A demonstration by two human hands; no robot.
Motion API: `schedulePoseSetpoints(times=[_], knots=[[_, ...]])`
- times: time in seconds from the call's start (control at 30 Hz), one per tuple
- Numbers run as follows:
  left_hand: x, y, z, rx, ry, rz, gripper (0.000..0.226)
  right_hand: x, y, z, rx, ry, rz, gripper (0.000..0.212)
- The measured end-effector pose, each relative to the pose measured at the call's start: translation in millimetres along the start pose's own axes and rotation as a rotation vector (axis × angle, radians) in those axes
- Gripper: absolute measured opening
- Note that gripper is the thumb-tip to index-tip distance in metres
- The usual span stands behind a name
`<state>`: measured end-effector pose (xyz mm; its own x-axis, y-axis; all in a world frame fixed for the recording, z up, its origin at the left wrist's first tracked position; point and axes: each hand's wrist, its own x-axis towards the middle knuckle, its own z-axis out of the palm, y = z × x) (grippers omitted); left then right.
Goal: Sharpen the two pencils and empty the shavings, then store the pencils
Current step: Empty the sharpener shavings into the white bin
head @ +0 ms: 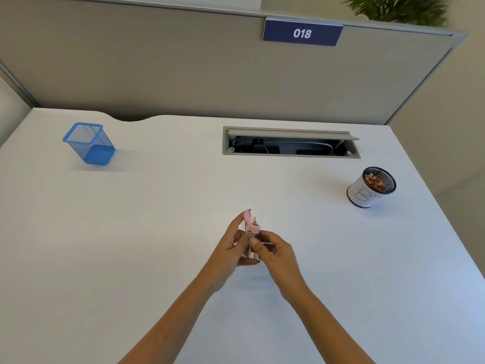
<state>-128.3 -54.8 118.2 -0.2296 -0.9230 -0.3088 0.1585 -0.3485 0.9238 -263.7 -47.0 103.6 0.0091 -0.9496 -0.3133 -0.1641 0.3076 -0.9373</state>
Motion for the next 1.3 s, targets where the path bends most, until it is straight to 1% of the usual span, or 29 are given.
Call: schedulePoseSetpoints(times=[0.13, 0.37, 0.5, 0.67, 0.77, 0.87, 0.93, 1.03, 1.13, 1.3], knots=[[0, 8, 15, 0.053, -0.074, 0.014, 0.031, -6, -9, -12, 0.052, 0.03, -0.008, 0.021], [10, 18, 48, 0.118, -0.108, 0.07, 0.02, -7, -26, -44, 0.207, 0.028, -0.011, 0.02], [23, 26, 72, 0.149, -0.104, 0.12, 0.018, 1, -32, -68, 0.205, 0.051, -0.037, 0.021], [49, 38, 113, 0.16, -0.157, 0.167, 0.016, 12, -41, -112, 0.219, 0.086, -0.08, 0.023], [74, 49, 139, 0.296, -0.191, 0.214, 0.023, 21, -53, -146, 0.263, 0.098, -0.105, 0.031], [110, 65, 163, 0.557, -0.227, 0.275, 0.035, 35, -63, -189, 0.297, 0.148, -0.132, 0.032], [131, 78, 173, 0.668, -0.265, 0.317, 0.038, 44, -70, -215, 0.261, 0.17, -0.151, 0.027], [163, 99, 193, 0.722, -0.37, 0.318, 0.038, 59, -79, -253, 0.139, 0.179, -0.189, 0.022], [189, 109, 212, 0.794, -0.441, 0.345, 0.029, 73, -85, -280, 0.019, 0.166, -0.237, 0.021], [221, 105, 238, 0.861, -0.366, 0.415, 0.022, 100, -81, -308, -0.051, 0.186, -0.232, 0.018]])
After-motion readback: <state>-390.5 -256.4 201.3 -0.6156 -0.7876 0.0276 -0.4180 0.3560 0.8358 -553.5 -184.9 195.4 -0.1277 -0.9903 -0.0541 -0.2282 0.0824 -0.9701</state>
